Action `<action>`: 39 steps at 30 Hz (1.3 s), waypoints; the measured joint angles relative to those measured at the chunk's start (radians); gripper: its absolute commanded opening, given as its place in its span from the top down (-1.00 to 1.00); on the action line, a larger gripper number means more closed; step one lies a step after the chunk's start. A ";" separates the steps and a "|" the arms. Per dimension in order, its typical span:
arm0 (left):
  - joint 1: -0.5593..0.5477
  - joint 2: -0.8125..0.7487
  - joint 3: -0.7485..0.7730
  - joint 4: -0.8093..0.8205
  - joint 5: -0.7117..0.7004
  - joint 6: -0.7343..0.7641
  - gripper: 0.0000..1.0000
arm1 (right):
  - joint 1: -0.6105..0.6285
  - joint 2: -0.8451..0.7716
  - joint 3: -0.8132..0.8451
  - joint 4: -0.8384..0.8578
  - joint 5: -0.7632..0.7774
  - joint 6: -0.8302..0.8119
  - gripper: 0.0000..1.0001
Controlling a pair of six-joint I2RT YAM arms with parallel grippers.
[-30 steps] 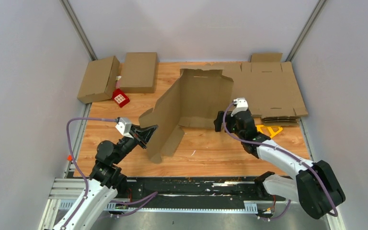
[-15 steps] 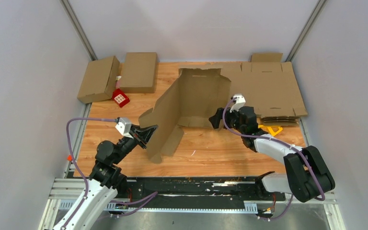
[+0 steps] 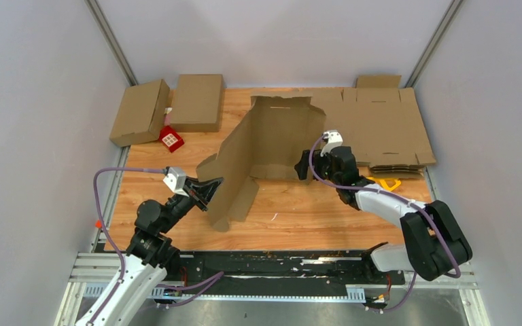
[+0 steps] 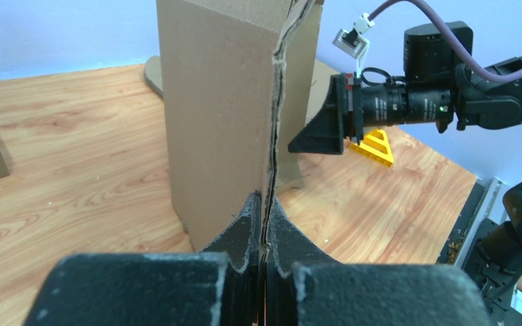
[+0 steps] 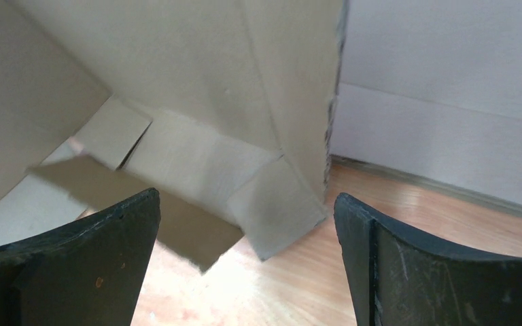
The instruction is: Fold the paper box
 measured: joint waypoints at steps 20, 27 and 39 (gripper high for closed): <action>0.000 -0.028 0.000 -0.024 -0.010 -0.001 0.97 | 0.035 0.127 0.109 -0.092 0.052 -0.095 -1.00; 0.000 -0.029 0.000 -0.024 -0.010 0.001 0.96 | 0.127 0.092 0.104 -0.158 0.124 -0.151 -1.00; 0.000 -0.028 0.000 -0.029 -0.011 0.016 0.95 | 0.244 0.137 0.141 -0.230 0.238 -0.211 -1.00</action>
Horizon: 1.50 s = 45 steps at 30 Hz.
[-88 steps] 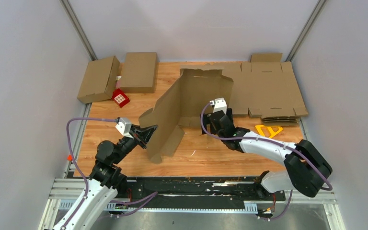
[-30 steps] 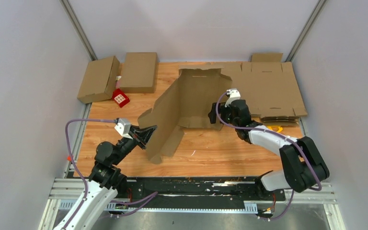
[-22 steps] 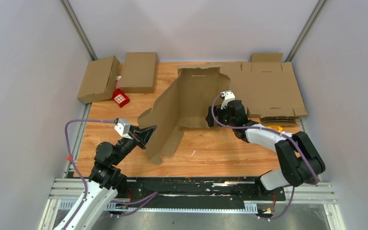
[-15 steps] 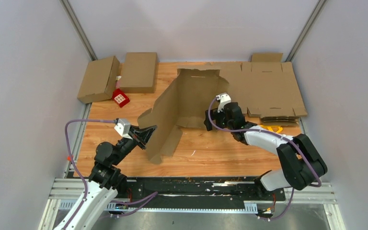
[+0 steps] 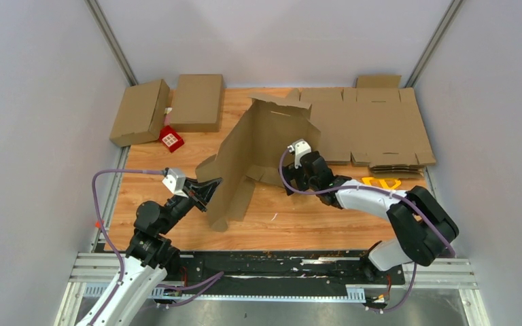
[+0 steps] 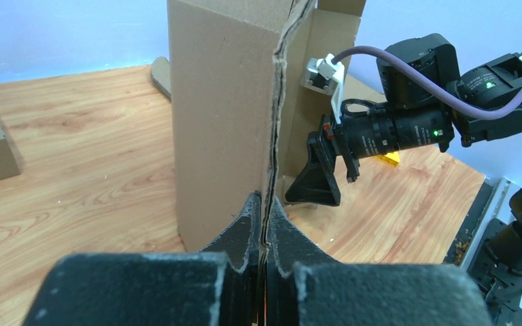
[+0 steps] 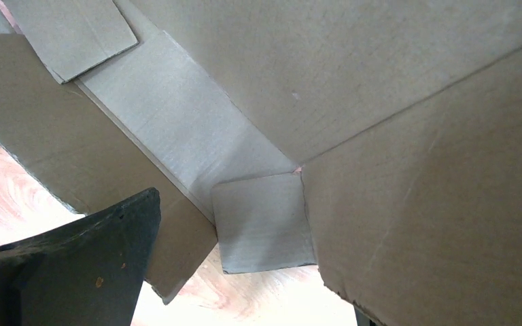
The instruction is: Fold the paper box
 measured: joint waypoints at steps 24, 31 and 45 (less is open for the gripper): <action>0.000 0.017 0.000 0.006 -0.006 0.000 0.94 | 0.081 0.056 0.041 -0.027 -0.019 0.091 -1.00; 0.000 0.028 0.000 0.014 -0.005 0.000 0.95 | 0.081 0.056 0.041 -0.029 -0.058 0.095 -0.99; 0.000 0.010 0.000 -0.001 -0.006 0.000 0.94 | 0.081 -0.064 -0.037 0.007 -0.063 0.164 -0.74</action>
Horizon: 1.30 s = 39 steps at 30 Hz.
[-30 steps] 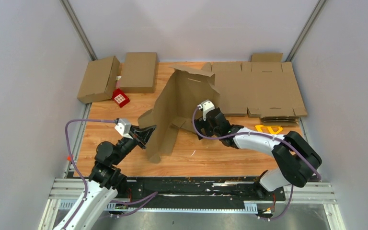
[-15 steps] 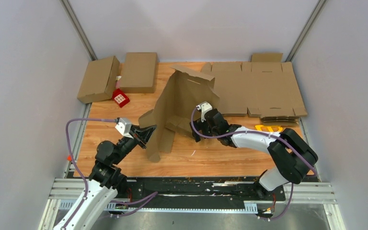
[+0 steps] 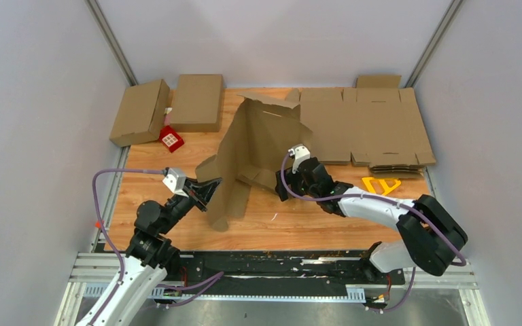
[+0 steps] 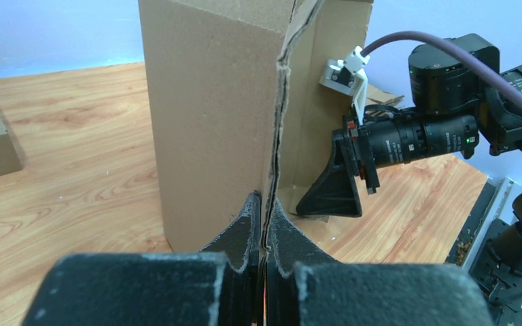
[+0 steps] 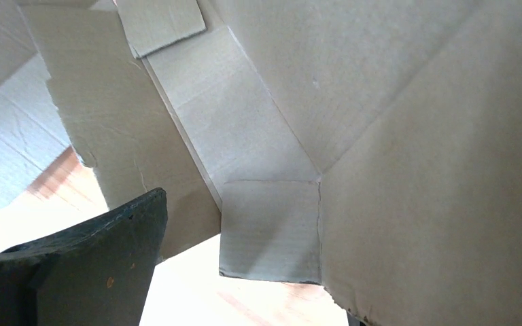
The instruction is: Fold the paper box
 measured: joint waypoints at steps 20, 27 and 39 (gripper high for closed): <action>0.000 -0.028 0.018 -0.061 0.027 -0.030 0.94 | -0.095 -0.008 -0.036 -0.007 -0.052 0.276 -0.46; 0.000 -0.028 0.018 -0.062 0.031 -0.031 0.94 | -0.153 -0.043 -0.042 -0.049 -0.119 0.333 -0.40; 0.000 -0.029 0.018 -0.060 0.041 -0.039 0.94 | -0.061 -0.076 -0.032 -0.060 -0.072 0.289 -0.97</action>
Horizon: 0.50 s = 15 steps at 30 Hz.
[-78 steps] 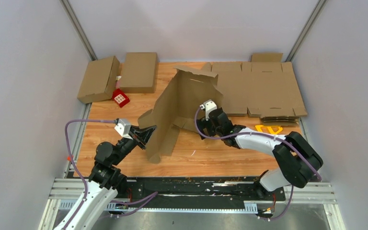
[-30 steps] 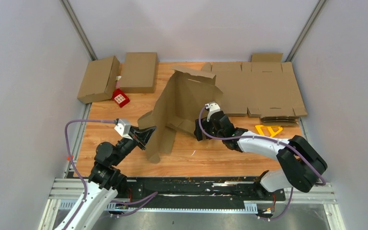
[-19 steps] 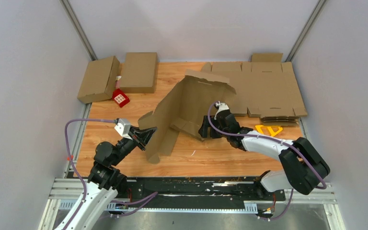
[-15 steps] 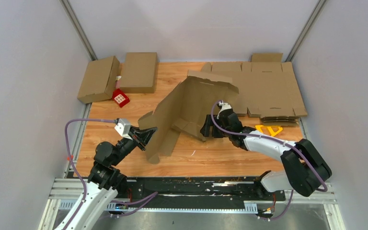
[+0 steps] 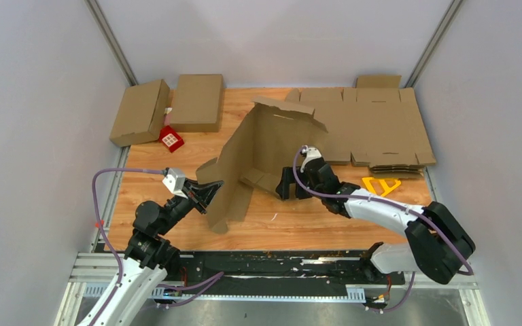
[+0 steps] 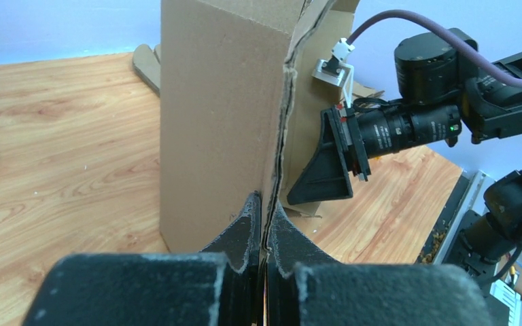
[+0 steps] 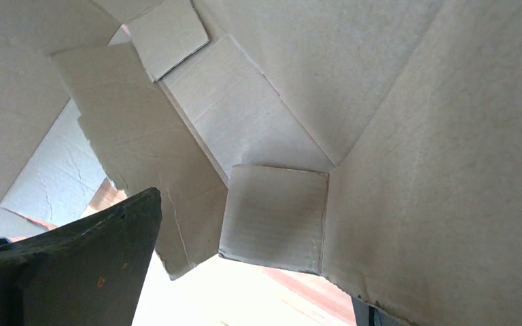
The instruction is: Fold the paper box
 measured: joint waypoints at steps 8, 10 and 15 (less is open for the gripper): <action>0.000 0.000 0.000 0.000 -0.001 -0.009 0.94 | 0.078 -0.022 0.014 -0.038 0.088 -0.070 -1.00; 0.000 0.000 0.000 0.000 -0.001 -0.018 0.94 | 0.109 -0.015 0.045 -0.077 0.145 -0.078 -1.00; 0.000 0.005 0.000 0.003 -0.003 -0.031 0.94 | 0.171 0.033 0.113 -0.114 0.270 -0.123 -1.00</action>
